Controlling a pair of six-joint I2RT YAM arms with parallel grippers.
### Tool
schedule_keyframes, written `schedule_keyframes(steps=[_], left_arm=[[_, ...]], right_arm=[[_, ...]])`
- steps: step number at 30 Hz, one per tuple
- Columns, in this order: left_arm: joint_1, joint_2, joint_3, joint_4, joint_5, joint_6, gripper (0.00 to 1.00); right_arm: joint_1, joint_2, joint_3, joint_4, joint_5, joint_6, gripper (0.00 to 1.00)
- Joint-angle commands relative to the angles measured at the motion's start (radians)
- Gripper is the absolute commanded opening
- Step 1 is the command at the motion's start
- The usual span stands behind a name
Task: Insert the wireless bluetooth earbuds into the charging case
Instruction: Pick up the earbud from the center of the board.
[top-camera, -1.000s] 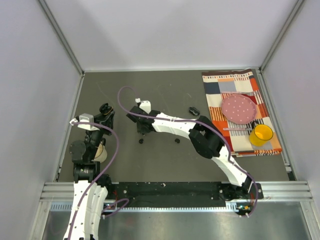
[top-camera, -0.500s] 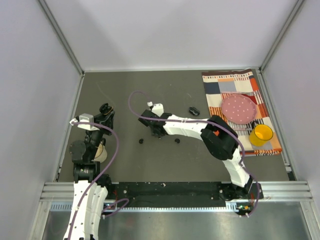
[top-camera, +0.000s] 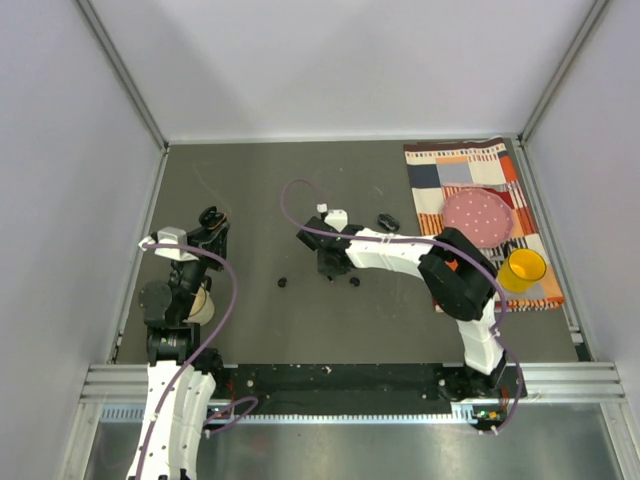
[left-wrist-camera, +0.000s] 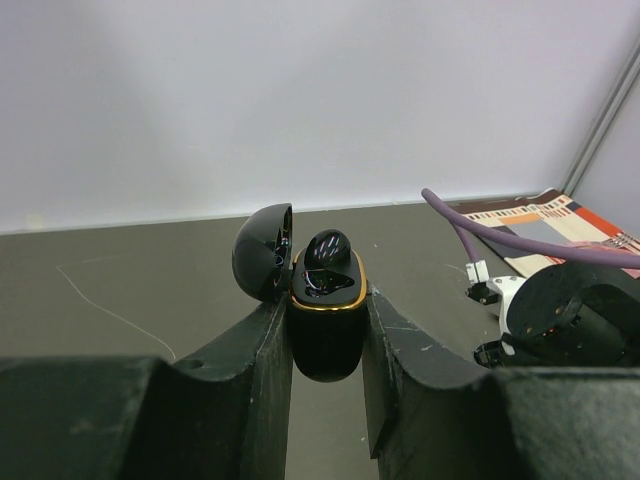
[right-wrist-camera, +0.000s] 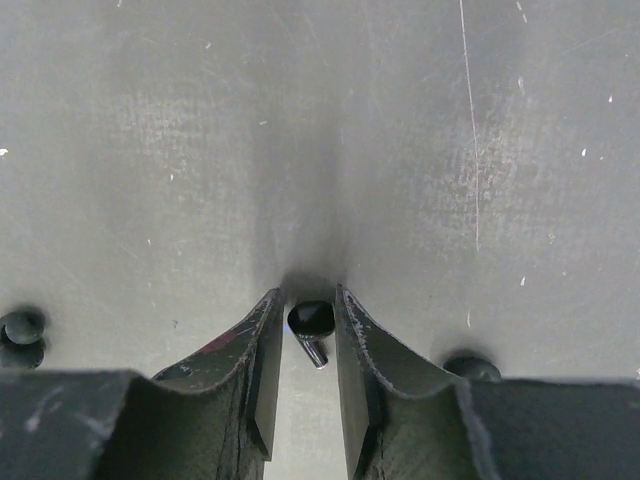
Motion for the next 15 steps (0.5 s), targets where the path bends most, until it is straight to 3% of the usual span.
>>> schedule_keyframes(steps=[1, 7, 15], left_arm=[[0.005, -0.007, -0.002, 0.044, -0.007, -0.011, 0.00], [0.005, -0.001, -0.002, 0.051, -0.005, -0.013, 0.00], [0.004, 0.005, -0.004, 0.056, -0.002, -0.014, 0.00]], right_arm=[[-0.006, -0.032, -0.018, -0.002, -0.033, 0.000, 0.28], [-0.007, -0.039, -0.021, -0.002, -0.036, -0.026, 0.34], [-0.007, -0.041, -0.026, -0.004, -0.013, -0.093, 0.34]])
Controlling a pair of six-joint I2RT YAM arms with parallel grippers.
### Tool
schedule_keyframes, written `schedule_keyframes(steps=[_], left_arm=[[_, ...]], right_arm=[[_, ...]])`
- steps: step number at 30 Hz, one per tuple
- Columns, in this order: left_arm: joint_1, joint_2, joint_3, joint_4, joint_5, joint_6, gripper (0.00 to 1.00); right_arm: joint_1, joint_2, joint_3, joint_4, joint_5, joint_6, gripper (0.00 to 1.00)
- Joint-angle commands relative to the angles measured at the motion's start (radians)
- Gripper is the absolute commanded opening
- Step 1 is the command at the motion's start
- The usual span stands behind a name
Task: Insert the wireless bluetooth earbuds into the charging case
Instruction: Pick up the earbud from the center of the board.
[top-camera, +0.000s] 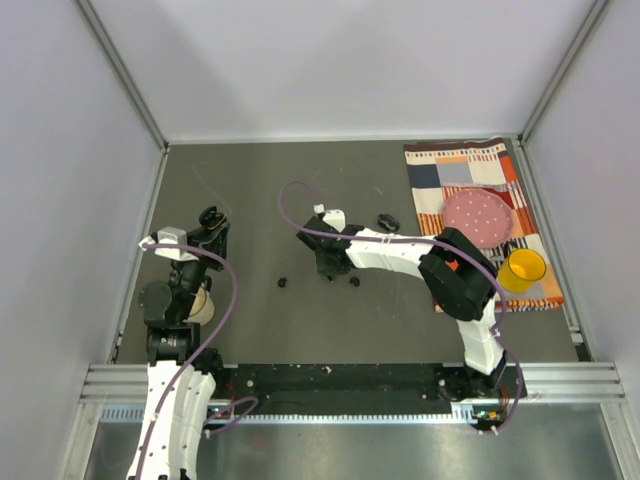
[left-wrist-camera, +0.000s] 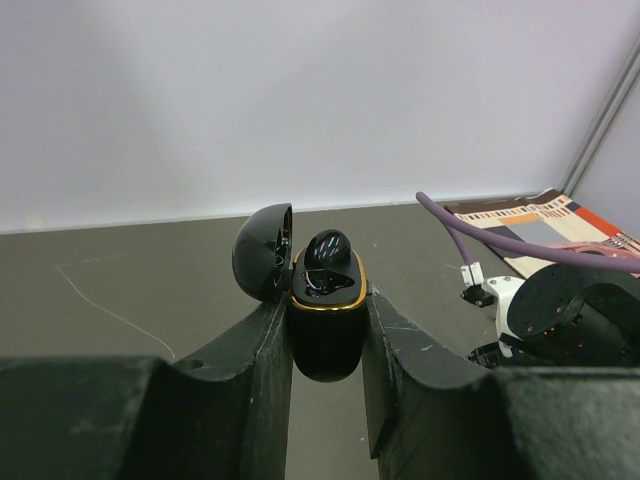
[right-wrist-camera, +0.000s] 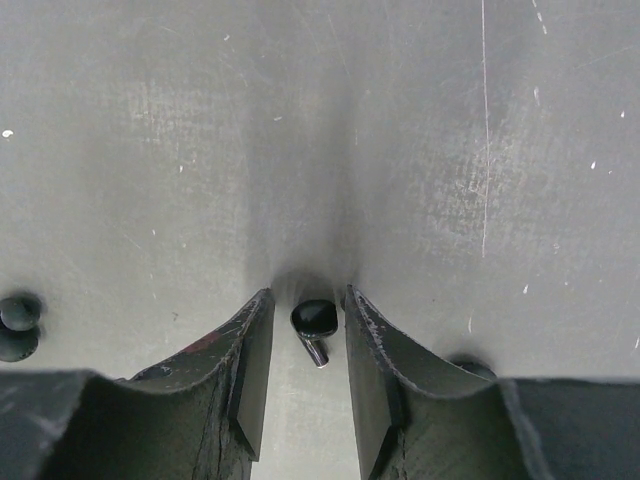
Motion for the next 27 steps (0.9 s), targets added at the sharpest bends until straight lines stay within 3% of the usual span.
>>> schedule_keyframes(steps=[1, 13, 27], left_arm=[[0.005, 0.002, -0.004, 0.054, -0.004, -0.012, 0.00], [0.005, 0.008, -0.005, 0.054, 0.002, -0.018, 0.00], [0.005, 0.006, -0.001, 0.051, 0.005, -0.018, 0.00]], right_arm=[[-0.004, -0.039, -0.023, -0.018, 0.013, -0.050, 0.33], [-0.004, -0.019, -0.029, -0.019, 0.007, -0.087, 0.24], [-0.003, -0.029, -0.029, -0.053, 0.004, -0.053, 0.28]])
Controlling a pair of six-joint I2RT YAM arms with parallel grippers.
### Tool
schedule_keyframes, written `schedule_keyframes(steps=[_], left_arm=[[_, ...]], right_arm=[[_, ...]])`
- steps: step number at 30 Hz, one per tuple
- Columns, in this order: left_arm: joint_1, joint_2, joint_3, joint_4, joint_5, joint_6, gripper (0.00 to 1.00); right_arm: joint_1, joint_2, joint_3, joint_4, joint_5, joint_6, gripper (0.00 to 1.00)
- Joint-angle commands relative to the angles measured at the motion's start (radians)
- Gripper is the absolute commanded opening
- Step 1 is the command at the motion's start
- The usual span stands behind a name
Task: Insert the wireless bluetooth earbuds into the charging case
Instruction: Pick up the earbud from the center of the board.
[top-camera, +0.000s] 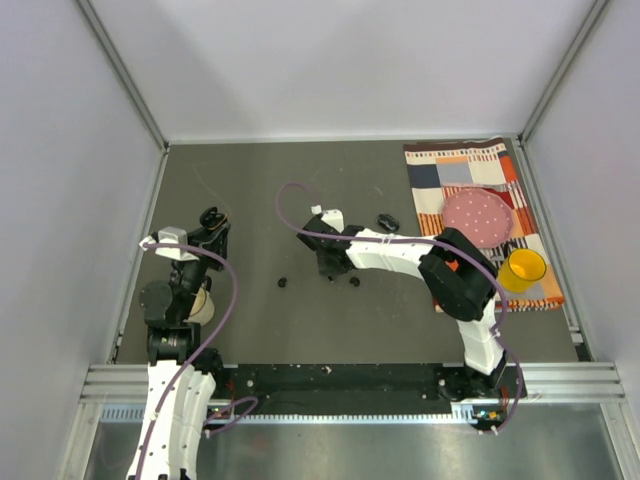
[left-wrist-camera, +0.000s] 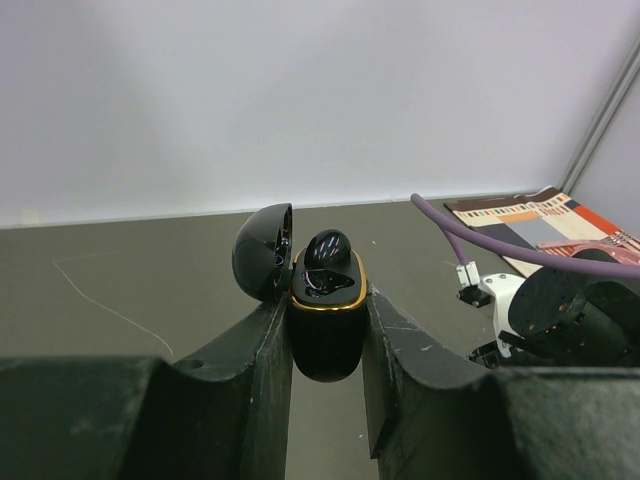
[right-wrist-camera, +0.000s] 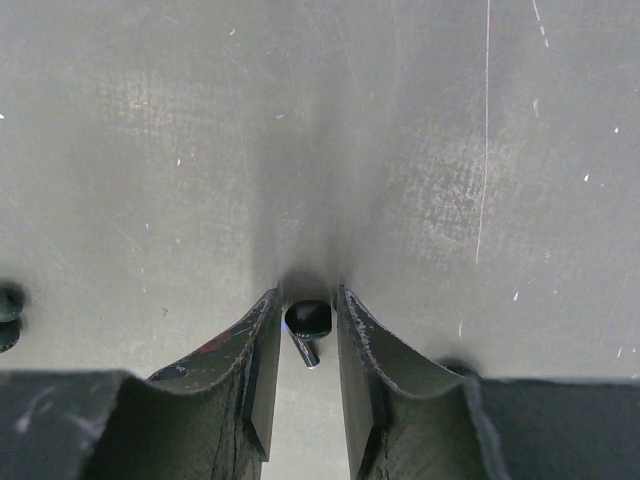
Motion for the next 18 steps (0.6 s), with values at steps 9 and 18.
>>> schedule_keyframes(steps=[9, 18], left_arm=[[0.004, 0.004, -0.002, 0.057, 0.009, -0.021, 0.00], [0.005, 0.003, -0.007, 0.060, 0.007, -0.023, 0.00]], right_arm=[[-0.004, -0.031, -0.027, -0.062, -0.014, 0.015, 0.27], [-0.004, -0.031, -0.031, -0.060, -0.024, 0.016, 0.24]])
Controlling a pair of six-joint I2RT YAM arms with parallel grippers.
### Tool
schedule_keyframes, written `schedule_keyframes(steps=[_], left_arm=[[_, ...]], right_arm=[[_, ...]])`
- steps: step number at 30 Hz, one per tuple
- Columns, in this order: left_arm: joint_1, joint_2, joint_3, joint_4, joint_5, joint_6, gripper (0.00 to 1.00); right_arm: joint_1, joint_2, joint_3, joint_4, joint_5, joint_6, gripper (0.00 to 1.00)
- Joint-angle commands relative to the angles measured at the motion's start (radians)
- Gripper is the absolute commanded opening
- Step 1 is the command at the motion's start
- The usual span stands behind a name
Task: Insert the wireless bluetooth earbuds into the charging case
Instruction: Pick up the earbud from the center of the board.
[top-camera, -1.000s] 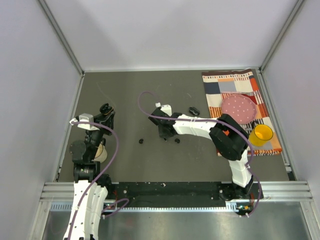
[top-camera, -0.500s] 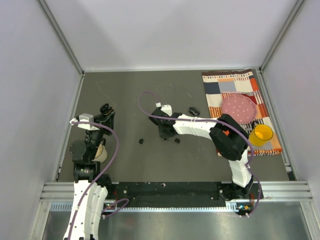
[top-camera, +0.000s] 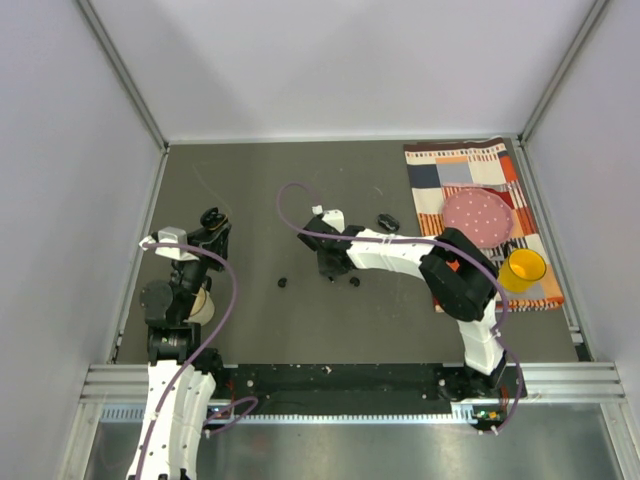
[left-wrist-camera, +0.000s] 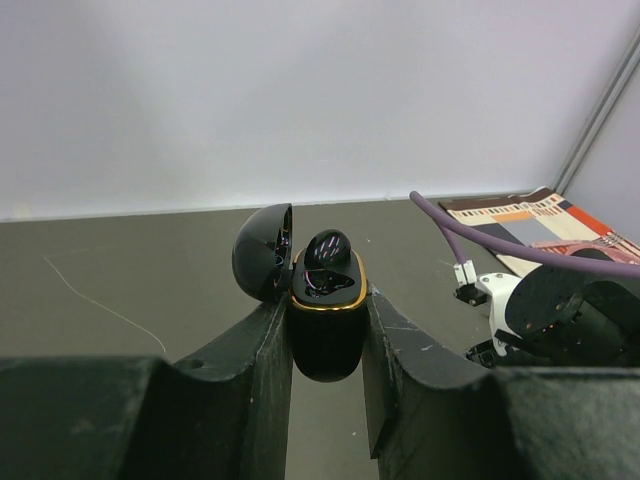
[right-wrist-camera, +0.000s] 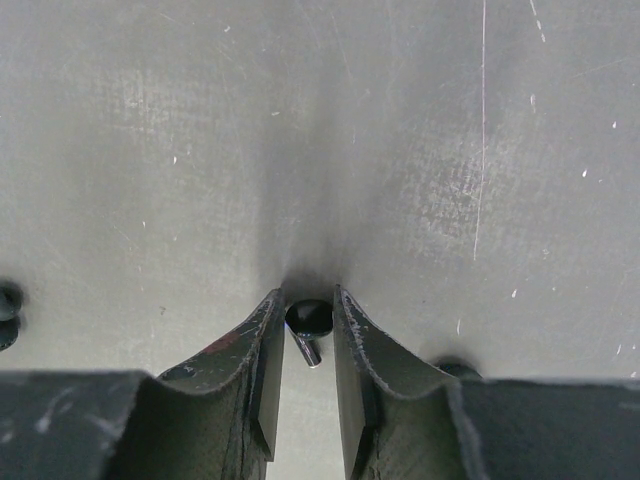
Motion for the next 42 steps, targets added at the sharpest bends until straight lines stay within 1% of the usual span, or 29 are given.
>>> schedule_keyframes(steps=[1, 2, 6, 7, 8, 11, 15, 18, 19, 25, 26, 28, 29, 31, 32, 33, 34, 35, 36, 37, 38, 39, 42], left_arm=[[0.005, 0.004, -0.001, 0.061, 0.004, -0.007, 0.00], [0.005, 0.004, -0.001, 0.061, 0.005, -0.005, 0.00], [0.005, 0.004, -0.001, 0.061, 0.005, -0.007, 0.00], [0.004, 0.003, -0.001, 0.061, 0.007, -0.008, 0.00], [0.005, 0.003, -0.003, 0.061, 0.010, -0.010, 0.00], [0.004, 0.004, -0.003, 0.062, 0.018, -0.012, 0.00], [0.005, 0.014, -0.003, 0.081, 0.053, -0.016, 0.00], [0.004, 0.024, -0.003, 0.107, 0.079, -0.033, 0.00], [0.005, 0.027, -0.003, 0.116, 0.087, -0.039, 0.00], [0.005, 0.060, -0.009, 0.213, 0.154, -0.100, 0.00], [0.004, 0.066, -0.012, 0.228, 0.163, -0.120, 0.00], [0.002, 0.084, -0.016, 0.280, 0.188, -0.143, 0.00], [0.003, 0.090, -0.026, 0.300, 0.202, -0.166, 0.00], [0.004, 0.115, -0.033, 0.378, 0.234, -0.205, 0.00], [0.002, 0.124, -0.038, 0.409, 0.248, -0.217, 0.00], [0.002, 0.150, -0.039, 0.438, 0.266, -0.232, 0.00], [0.000, 0.164, -0.039, 0.494, 0.309, -0.260, 0.00], [0.002, 0.178, -0.030, 0.513, 0.332, -0.272, 0.00], [-0.001, 0.207, -0.024, 0.527, 0.358, -0.278, 0.00], [-0.007, 0.225, -0.023, 0.599, 0.399, -0.291, 0.00], [-0.016, 0.241, -0.023, 0.633, 0.422, -0.298, 0.00], [-0.021, 0.271, -0.023, 0.668, 0.433, -0.306, 0.00], [-0.042, 0.311, -0.020, 0.769, 0.459, -0.321, 0.00]], right_arm=[[-0.004, -0.025, -0.024, -0.060, -0.022, 0.010, 0.24], [-0.004, -0.025, -0.026, -0.058, -0.024, 0.012, 0.23], [-0.004, -0.028, -0.023, -0.060, -0.027, 0.014, 0.16], [-0.003, -0.031, -0.023, -0.060, -0.027, 0.014, 0.16], [-0.004, -0.034, -0.021, -0.060, -0.025, 0.014, 0.08], [-0.004, -0.063, -0.018, -0.060, -0.012, 0.012, 0.00], [-0.004, -0.135, -0.015, -0.051, 0.016, 0.009, 0.00], [-0.004, -0.224, -0.041, 0.003, 0.031, 0.012, 0.00], [-0.004, -0.280, -0.055, 0.055, 0.035, 0.012, 0.00], [-0.004, -0.473, -0.191, 0.262, 0.059, 0.011, 0.00], [-0.004, -0.527, -0.228, 0.329, 0.061, 0.011, 0.00], [-0.004, -0.578, -0.268, 0.409, 0.055, -0.005, 0.00], [-0.003, -0.633, -0.311, 0.496, 0.051, -0.015, 0.00], [0.000, -0.690, -0.355, 0.592, 0.067, -0.028, 0.00], [0.000, -0.716, -0.404, 0.702, 0.076, -0.037, 0.00], [0.006, -0.765, -0.427, 0.756, 0.084, -0.066, 0.00], [0.012, -0.787, -0.447, 0.805, 0.106, -0.083, 0.00], [0.019, -0.804, -0.481, 0.862, 0.117, -0.104, 0.00], [0.031, -0.836, -0.497, 0.967, 0.126, -0.147, 0.00], [0.037, -0.847, -0.513, 1.020, 0.145, -0.163, 0.00], [0.042, -0.861, -0.536, 1.061, 0.148, -0.173, 0.00], [0.048, -0.870, -0.550, 1.168, 0.145, -0.202, 0.00], [0.060, -0.892, -0.592, 1.287, 0.144, -0.218, 0.00]])
